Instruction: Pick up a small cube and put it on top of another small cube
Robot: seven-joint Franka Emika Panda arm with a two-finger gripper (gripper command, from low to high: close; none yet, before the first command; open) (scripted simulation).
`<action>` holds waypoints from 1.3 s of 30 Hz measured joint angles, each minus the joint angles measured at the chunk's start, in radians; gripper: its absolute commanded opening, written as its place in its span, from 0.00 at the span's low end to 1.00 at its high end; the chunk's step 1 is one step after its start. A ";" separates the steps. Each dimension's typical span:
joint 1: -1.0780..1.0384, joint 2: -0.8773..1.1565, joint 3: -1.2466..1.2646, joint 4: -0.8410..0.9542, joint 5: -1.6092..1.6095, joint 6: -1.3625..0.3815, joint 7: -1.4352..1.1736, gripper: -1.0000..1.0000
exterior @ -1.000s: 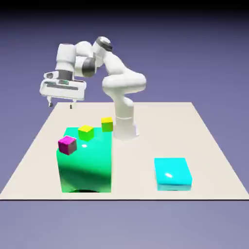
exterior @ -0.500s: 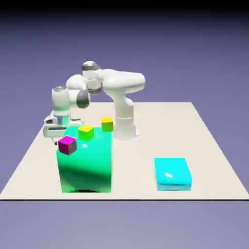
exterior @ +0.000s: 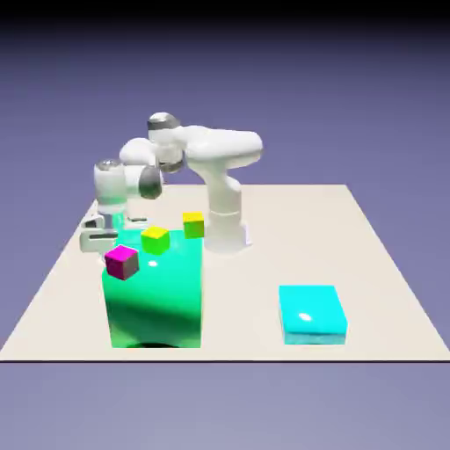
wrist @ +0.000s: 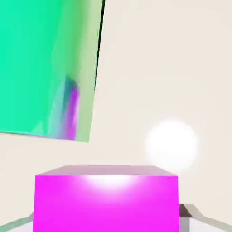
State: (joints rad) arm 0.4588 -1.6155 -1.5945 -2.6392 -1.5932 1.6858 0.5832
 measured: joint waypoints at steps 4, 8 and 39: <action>-0.029 0.099 0.143 -0.001 0.174 0.028 -0.117 0.00; -0.058 0.197 0.286 -0.002 0.348 0.056 -0.233 0.00; -0.230 0.819 1.063 -0.120 1.317 0.381 -0.908 1.00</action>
